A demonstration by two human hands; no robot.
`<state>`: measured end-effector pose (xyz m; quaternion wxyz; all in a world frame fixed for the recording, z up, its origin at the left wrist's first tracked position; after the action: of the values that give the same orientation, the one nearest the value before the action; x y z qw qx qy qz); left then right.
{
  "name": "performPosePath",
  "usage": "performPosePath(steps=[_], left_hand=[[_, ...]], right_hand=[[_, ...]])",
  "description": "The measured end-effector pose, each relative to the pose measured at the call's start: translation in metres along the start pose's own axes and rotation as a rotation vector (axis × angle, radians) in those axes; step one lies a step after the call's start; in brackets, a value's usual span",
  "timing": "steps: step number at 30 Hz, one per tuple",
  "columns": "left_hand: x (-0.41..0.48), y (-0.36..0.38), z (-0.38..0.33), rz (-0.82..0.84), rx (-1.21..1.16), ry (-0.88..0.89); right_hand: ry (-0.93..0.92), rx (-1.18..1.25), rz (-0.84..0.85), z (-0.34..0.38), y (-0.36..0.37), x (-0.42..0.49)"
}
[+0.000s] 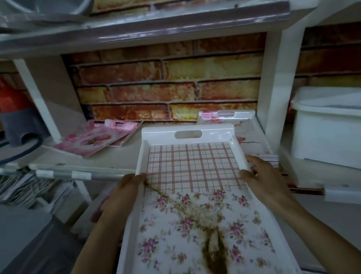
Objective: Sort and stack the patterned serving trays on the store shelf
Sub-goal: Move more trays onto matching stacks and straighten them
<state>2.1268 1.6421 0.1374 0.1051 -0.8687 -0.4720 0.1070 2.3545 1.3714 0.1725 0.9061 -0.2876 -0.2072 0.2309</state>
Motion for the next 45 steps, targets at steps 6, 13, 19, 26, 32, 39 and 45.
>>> performPosePath(steps=[6, 13, 19, 26, 32, 39, 45], left_hand=[[0.047, 0.057, -0.038, 0.167, -0.098, 0.047], [0.103, 0.113, -0.061, 0.355, -0.213, 0.099], [0.144, 0.139, -0.079, 0.329, -0.155, 0.173], [0.173, 0.174, -0.077, 0.326, -0.101, 0.138], [0.194, 0.2, -0.075, 0.285, -0.048, 0.124], [0.214, 0.221, -0.081, 0.228, 0.041, 0.172], [0.229, 0.229, -0.089, 0.188, 0.133, 0.219]], right_hand=[[0.12, -0.041, -0.065, -0.024, -0.022, 0.054], [0.263, -0.052, -0.116, -0.05, -0.033, 0.102], [0.295, -0.132, -0.105, -0.052, -0.039, 0.118], [0.351, -0.231, -0.076, -0.074, -0.043, 0.15], [0.402, -0.243, -0.079, -0.106, -0.043, 0.179], [0.334, -0.154, -0.056, -0.124, -0.043, 0.206], [0.283, -0.152, 0.007, -0.12, -0.036, 0.218]])
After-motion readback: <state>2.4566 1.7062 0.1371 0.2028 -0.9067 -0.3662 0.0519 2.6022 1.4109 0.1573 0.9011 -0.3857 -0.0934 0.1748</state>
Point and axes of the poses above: each hand's wrist, its own x-axis towards the middle knuckle, its own y-axis out of the palm, z = x × y, the point moved 10 cm from there along x, towards the middle knuckle, and after that the axes turned 2 degrees about y, right-handed, at the moved point
